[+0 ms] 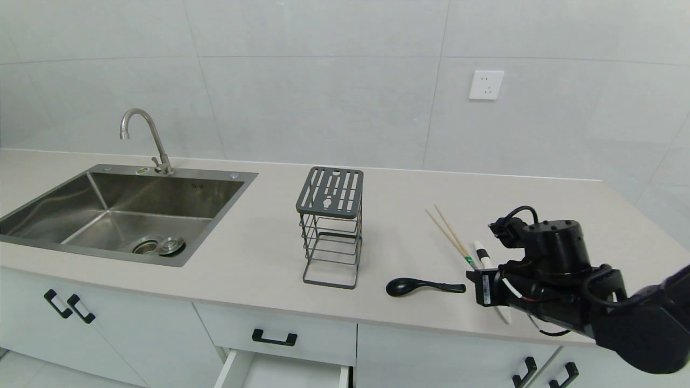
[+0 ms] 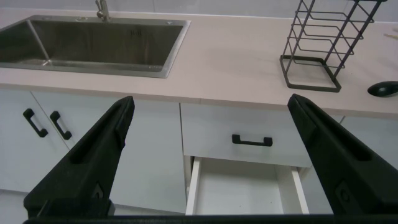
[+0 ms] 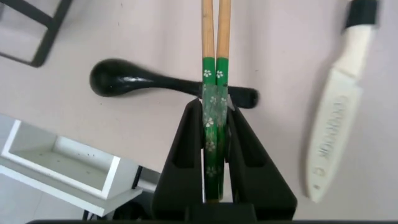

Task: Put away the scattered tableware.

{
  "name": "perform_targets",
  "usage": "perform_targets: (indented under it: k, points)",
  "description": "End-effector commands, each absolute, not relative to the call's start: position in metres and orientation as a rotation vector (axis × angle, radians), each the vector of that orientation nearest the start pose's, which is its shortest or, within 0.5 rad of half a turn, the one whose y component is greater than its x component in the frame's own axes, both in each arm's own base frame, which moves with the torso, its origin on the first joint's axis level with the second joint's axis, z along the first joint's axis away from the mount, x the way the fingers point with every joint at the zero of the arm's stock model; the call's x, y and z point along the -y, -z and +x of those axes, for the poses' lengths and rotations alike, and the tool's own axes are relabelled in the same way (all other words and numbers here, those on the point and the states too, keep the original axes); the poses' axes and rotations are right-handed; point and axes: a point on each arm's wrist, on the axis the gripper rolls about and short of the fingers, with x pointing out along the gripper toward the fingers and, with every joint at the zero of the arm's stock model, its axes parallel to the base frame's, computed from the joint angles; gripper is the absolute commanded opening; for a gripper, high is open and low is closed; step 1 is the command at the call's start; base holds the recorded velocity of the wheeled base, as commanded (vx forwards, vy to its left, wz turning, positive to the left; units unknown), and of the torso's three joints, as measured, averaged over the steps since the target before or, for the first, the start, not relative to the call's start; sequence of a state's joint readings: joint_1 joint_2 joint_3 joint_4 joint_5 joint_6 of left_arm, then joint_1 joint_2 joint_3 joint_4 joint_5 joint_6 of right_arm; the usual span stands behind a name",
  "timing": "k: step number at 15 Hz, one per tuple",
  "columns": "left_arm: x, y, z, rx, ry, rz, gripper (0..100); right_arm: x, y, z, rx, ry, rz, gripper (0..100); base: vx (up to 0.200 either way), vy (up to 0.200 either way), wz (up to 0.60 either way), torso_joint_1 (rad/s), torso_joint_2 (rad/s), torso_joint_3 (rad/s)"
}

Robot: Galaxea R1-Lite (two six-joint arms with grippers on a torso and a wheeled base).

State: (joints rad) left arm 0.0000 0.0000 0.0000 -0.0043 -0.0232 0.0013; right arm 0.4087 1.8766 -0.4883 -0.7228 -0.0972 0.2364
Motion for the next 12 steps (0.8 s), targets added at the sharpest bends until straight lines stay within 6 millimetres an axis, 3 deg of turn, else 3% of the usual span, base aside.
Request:
perform_targets:
  k: [1,7,12]
  points:
    - [0.001,-0.076,-0.023,0.005,0.023,0.002,100,-0.095,-0.094,0.235,-0.581,-0.229,0.076,0,0.000,0.000,0.00,0.000,0.00,0.000]
    - [0.001,-0.076,-0.023,0.005,0.023,0.002,100,-0.088,-0.144,0.204,-0.374,-0.360,0.051,0,0.000,0.000,0.00,0.000,0.00,0.000]
    - [0.001,-0.076,-0.023,0.005,0.023,0.002,100,-0.088,-0.163,0.189,-0.285,-0.515,0.027,0,0.000,0.000,0.00,0.000,0.00,0.000]
